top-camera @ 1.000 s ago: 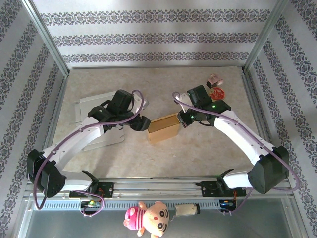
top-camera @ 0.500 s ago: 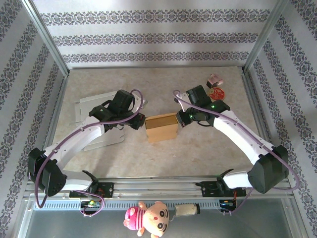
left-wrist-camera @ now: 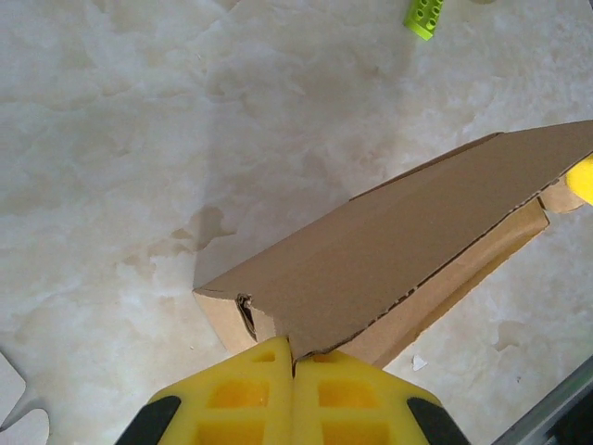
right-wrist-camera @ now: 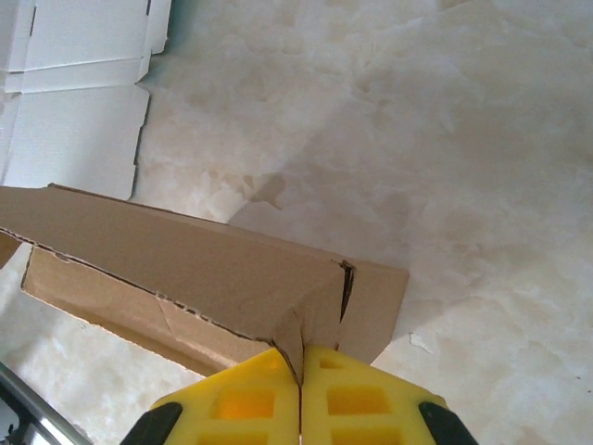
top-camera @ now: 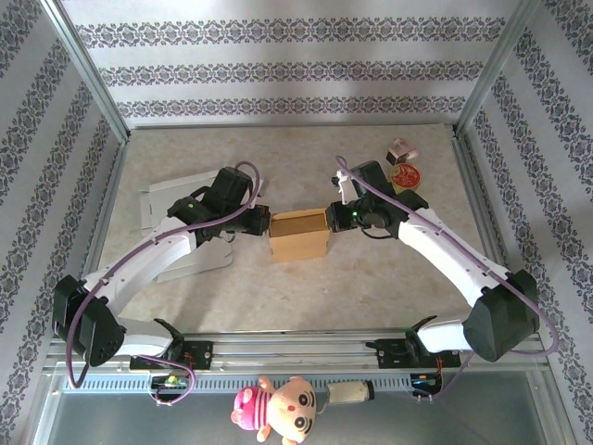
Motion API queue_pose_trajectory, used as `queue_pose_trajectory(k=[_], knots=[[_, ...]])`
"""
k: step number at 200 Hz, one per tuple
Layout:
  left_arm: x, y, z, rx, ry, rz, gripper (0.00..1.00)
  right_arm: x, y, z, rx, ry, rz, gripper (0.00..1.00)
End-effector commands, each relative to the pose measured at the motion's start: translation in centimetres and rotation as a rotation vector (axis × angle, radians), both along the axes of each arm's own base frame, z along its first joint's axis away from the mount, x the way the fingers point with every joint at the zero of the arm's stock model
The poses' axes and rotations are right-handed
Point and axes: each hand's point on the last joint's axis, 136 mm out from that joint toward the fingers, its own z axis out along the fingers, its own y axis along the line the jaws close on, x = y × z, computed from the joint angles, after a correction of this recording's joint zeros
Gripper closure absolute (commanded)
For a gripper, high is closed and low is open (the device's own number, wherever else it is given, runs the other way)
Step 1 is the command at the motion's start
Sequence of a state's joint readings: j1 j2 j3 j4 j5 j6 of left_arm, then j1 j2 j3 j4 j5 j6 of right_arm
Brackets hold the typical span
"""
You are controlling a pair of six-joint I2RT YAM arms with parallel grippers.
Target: Fold the paper box
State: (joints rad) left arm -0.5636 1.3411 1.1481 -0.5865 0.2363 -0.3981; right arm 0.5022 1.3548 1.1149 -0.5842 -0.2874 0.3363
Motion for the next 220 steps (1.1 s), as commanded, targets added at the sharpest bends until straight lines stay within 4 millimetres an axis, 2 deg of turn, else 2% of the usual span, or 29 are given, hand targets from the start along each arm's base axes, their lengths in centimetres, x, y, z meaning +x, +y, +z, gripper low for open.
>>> queue_pose_trajectory(k=[1, 62, 120, 182, 220], knots=[[0.2, -0.9, 0.2, -0.029, -0.003, -0.002, 0.98, -1.3, 1.1, -0.9, 0.042, 0.060, 0.019, 0.94], [0.0, -0.9, -0.4, 0.006, -0.006, -0.040, 0.98, -1.4, 2.0, 1.4, 0.091, 0.074, 0.063, 0.94], [-0.5, -0.4, -0.8, 0.107, -0.056, -0.097, 0.98, -2.3, 2.0, 0.8, 0.089, 0.178, 0.123, 0.92], [-0.9, -1.6, -0.6, 0.147, -0.095, -0.167, 0.98, -2.0, 2.1, 1.7, 0.179, 0.239, 0.099, 0.93], [-1.0, -1.6, -0.7, 0.167, -0.107, -0.176, 0.98, -2.1, 2.3, 1.9, 0.213, 0.269, 0.105, 0.93]])
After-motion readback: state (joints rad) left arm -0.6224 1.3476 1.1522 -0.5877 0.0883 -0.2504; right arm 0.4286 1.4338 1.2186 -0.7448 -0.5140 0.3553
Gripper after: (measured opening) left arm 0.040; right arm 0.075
